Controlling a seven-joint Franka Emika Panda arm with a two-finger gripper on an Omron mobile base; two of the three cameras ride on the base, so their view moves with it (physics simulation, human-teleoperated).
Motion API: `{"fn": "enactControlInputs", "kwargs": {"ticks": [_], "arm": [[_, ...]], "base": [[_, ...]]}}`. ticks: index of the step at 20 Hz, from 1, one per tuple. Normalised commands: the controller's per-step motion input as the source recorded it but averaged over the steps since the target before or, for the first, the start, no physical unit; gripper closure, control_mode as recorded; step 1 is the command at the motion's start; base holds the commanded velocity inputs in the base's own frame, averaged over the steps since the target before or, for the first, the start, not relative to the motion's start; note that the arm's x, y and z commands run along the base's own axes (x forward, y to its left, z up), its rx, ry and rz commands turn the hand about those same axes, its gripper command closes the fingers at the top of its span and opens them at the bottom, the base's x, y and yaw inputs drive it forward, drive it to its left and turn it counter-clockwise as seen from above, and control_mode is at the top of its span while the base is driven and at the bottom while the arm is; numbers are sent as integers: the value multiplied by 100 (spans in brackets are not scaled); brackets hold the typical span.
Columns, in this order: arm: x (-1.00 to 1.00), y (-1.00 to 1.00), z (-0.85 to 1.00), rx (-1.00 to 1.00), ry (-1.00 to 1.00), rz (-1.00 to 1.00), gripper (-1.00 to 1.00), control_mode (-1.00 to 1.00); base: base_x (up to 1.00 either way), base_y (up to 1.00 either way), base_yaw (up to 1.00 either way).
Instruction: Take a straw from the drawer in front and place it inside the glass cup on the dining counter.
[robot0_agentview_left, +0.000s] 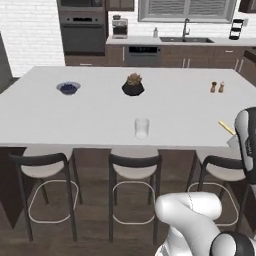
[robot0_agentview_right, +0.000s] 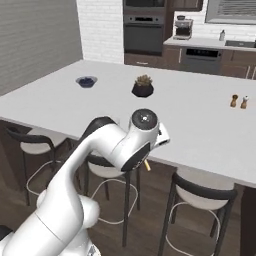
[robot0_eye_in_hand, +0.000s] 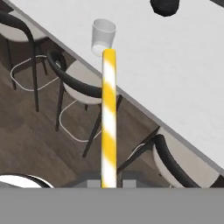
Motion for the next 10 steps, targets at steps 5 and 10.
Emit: {"fn": "enactControlInputs", "kwargs": {"ticks": [5, 10], "arm": [[0, 0, 0, 0, 0, 0, 100, 100], [0, 0, 0, 0, 0, 0, 100, 100]], "base": [[51, 4, -14], [50, 53, -26]]}}
